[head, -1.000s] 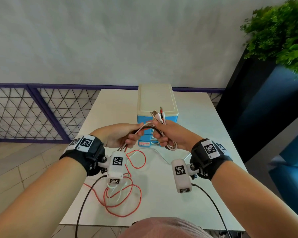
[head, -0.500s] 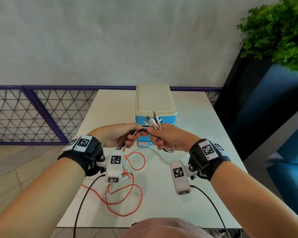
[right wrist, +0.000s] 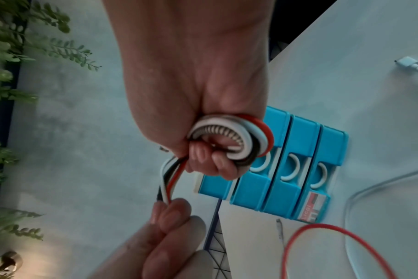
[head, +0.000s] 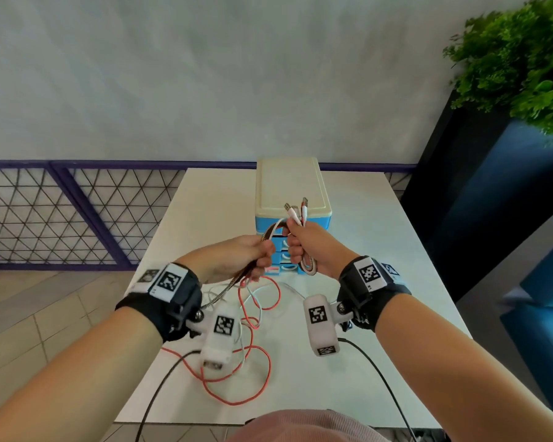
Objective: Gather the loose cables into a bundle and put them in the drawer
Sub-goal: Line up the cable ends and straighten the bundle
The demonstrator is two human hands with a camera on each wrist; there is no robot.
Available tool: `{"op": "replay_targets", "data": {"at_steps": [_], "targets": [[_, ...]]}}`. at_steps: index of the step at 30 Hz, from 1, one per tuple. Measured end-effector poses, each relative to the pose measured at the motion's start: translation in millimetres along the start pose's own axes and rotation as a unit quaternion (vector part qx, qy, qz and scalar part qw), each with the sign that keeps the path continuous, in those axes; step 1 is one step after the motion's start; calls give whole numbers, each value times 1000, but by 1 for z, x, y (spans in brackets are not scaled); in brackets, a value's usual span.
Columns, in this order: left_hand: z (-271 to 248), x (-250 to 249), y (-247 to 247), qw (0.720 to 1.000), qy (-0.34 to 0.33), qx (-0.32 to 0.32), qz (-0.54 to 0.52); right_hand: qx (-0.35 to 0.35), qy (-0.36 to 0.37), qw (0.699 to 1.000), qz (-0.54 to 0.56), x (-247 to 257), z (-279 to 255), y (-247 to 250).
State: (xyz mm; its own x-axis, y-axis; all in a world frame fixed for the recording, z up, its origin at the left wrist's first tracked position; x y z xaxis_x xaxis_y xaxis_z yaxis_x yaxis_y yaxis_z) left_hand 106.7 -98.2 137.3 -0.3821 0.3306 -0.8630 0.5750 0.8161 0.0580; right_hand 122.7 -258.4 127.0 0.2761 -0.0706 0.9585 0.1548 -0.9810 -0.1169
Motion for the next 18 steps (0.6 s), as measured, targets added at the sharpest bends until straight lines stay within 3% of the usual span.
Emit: {"op": "replay_targets", "data": {"at_steps": [3,7,9,11,13,14,15,16,17,18], "targets": [[7,0,-15,978,-52,-126,157,-2,-31,998,54,-5,2,-2],[11,3,-39,892,-106,-223,379,35,-60,992,108,-5,-7,-8],[7,3,-51,854,-95,-261,440,58,-82,985,138,-4,-13,-10],[0,-1,-58,840,-94,-287,451,81,-92,985,121,-3,-18,-9],[4,-6,-63,843,-38,-262,468,93,-81,989,86,-3,-21,-8],[13,-17,-74,826,26,-224,516,92,-72,991,70,-3,-21,-7],[11,-3,-65,847,98,-78,516,88,-67,992,60,-3,-21,-7],[22,-1,-66,784,196,-28,588,79,-62,993,61,-3,-21,-6],[32,-1,-65,736,216,-52,640,68,-54,994,61,-3,-21,-5],[37,4,-60,833,169,-98,517,58,-40,996,51,-3,-21,-5]]}}
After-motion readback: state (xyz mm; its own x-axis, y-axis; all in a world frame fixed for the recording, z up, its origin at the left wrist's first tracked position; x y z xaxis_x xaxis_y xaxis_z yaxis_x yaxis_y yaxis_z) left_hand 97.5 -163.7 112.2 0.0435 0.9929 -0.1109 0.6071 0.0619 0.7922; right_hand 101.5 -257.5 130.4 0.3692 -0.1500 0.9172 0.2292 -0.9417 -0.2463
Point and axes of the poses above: each hand's wrist, its own z-axis towards the middle knuckle, its own y-axis out of the back of the hand, x = y × z, the point moved 1 cm from there along z, towards the middle knuckle, and after that the axes turned 6 degrees about y, right-handed, at the moved point
